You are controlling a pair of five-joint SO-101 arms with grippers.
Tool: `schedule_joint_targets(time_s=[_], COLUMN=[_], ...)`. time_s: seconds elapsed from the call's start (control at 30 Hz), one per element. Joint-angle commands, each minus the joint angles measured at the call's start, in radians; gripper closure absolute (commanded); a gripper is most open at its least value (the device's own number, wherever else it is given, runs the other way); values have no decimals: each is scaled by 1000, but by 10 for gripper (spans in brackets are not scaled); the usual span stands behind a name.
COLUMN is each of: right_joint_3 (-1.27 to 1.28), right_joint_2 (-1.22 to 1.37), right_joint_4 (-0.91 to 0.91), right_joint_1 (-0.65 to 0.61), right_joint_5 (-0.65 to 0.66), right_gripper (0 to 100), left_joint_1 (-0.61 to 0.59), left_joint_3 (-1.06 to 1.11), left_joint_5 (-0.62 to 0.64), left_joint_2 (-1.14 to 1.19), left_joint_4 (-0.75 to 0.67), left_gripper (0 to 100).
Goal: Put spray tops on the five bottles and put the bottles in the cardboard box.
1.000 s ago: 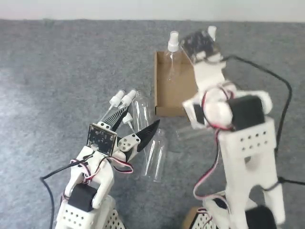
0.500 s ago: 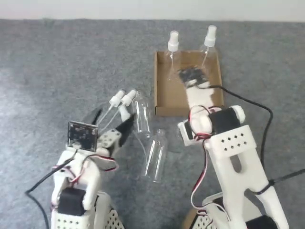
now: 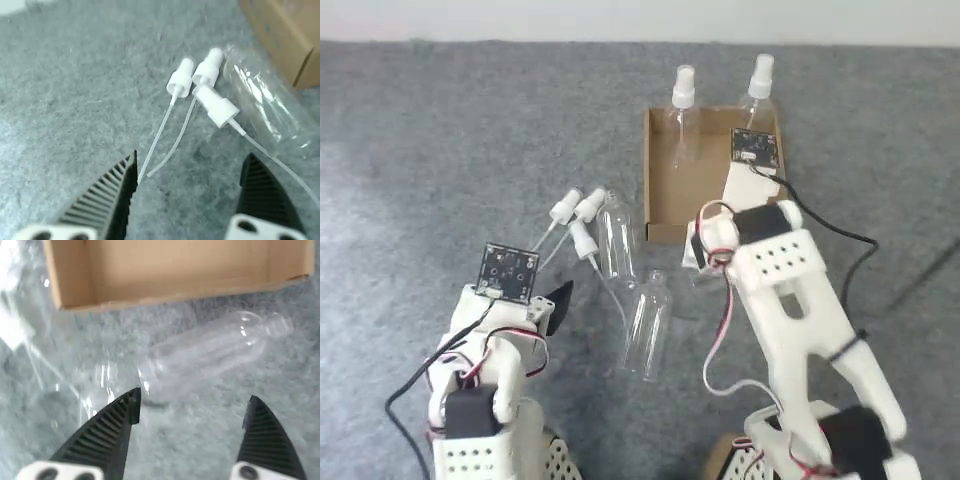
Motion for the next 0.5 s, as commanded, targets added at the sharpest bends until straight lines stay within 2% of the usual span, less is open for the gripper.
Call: schedule_joint_targets(time_s=[0.0, 0.37, 0.47], right_joint_3=[-9, -6, 29], right_joint_2=[94, 257, 271], right_joint_4=[-116, -79, -127], right_joint_1=[-8, 7, 51], right_joint_5=[-121, -147, -141], right_gripper=[728, 731, 783], left_joint_1=[-8, -8, -8], left_joint_3=[13, 21, 22], left_joint_5=[-12, -12, -12], left_joint_2=[-11, -12, -12], left_joint_4=[-12, -23, -23], left_gripper=[692, 692, 692])
